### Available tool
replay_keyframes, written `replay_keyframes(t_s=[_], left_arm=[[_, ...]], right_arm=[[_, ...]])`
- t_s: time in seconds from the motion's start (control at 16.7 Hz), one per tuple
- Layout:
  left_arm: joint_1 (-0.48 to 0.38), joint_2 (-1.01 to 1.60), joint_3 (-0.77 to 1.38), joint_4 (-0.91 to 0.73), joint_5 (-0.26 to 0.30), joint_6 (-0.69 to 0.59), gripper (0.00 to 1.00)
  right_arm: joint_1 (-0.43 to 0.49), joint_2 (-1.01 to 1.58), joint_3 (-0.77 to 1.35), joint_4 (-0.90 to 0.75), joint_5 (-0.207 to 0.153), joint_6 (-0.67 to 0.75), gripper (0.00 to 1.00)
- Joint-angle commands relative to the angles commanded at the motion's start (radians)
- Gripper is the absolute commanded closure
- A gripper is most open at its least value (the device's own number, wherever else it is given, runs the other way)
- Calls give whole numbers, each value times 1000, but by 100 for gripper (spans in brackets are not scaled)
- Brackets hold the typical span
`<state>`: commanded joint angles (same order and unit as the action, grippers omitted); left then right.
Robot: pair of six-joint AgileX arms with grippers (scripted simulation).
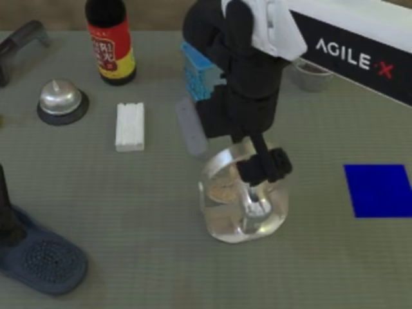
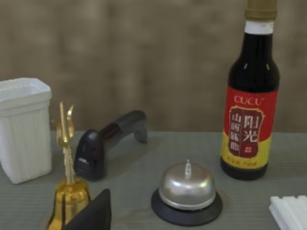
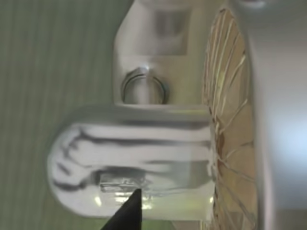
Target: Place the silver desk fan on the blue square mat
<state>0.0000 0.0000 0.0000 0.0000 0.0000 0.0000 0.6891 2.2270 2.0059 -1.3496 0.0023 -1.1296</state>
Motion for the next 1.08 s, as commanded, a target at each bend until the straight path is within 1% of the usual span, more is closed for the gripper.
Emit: replay_keyframes(t_s=[0.48, 0.54, 1.08], left_arm=[[0, 0, 0, 0, 0, 0, 0], [0, 0, 0, 0, 0, 0, 0], [0, 0, 0, 0, 0, 0, 0]], right_arm=[[0, 0, 0, 0, 0, 0, 98], [0, 0, 0, 0, 0, 0, 100], [-2, -2, 4, -4, 0, 0, 100]])
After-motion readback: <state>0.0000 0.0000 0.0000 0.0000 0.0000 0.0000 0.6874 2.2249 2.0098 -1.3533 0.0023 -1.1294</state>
